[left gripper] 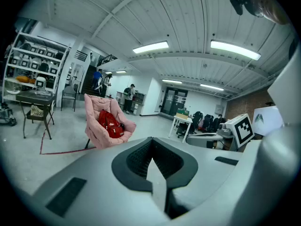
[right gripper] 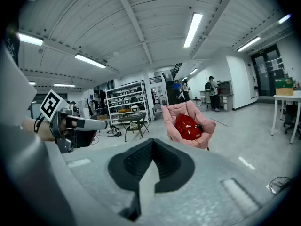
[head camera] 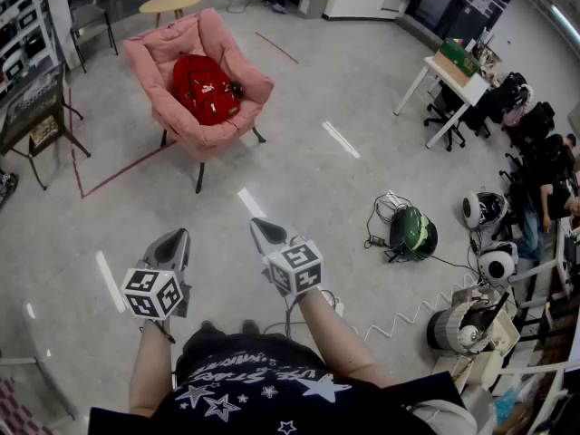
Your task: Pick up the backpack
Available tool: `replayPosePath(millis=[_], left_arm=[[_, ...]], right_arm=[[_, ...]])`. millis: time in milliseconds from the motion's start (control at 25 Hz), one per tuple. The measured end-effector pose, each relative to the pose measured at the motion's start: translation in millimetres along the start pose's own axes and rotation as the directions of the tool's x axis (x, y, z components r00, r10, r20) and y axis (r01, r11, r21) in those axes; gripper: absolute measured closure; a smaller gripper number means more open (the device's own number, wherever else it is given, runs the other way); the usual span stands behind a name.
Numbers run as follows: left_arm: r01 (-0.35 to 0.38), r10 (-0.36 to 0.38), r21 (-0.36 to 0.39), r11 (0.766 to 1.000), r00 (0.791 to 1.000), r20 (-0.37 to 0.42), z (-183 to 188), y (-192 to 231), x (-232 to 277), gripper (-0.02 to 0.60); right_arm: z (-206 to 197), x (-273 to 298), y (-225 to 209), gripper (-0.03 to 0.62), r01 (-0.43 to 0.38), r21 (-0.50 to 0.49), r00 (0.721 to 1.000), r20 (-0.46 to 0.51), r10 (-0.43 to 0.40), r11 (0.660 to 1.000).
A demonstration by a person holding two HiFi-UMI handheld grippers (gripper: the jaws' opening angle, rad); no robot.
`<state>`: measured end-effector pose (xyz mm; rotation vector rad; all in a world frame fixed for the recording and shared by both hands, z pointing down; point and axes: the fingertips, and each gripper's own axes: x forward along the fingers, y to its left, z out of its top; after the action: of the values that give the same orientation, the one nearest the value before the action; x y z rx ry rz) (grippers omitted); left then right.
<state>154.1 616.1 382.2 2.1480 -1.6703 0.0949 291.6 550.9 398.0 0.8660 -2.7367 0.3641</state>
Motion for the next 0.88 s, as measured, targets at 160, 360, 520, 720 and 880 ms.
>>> replayPosePath(millis=[160,360,520,720,880], left_arm=[[0.008,-0.008,-0.012,1.0,1.0,-0.017,-6,-2,1,0.575],[-0.003,0.002,-0.004,1.0,1.0,-0.021,-5,-11,2,0.575],[-0.017,0.017,0.004,1.0,1.0,-0.015,-7,-18,1,0.575],[-0.031,0.031,-0.016,0.999,0.999,-0.011,-12,-19,-2,0.575],[-0.039,0.038,-0.033,0.999,0.999,-0.023,-18,-10,-1,0.575]], right_arm=[[-5,-6,-1,0.595,0.007,0.004,1.0,-0.013,-0.007,1.0],[-3,-11,-5,0.595,-0.011,-0.004,1.0,-0.008,0.011,1.0],[-1,-18,-14,0.595,-0.001,-0.003,1.0,0.007,0.001,1.0],[-5,-23,-16,0.595,-0.039,0.06,0.999,0.036,0.037,0.997],[-12,-14,-18,0.595,-0.033,0.069,0.999,0.03,0.031,0.997]])
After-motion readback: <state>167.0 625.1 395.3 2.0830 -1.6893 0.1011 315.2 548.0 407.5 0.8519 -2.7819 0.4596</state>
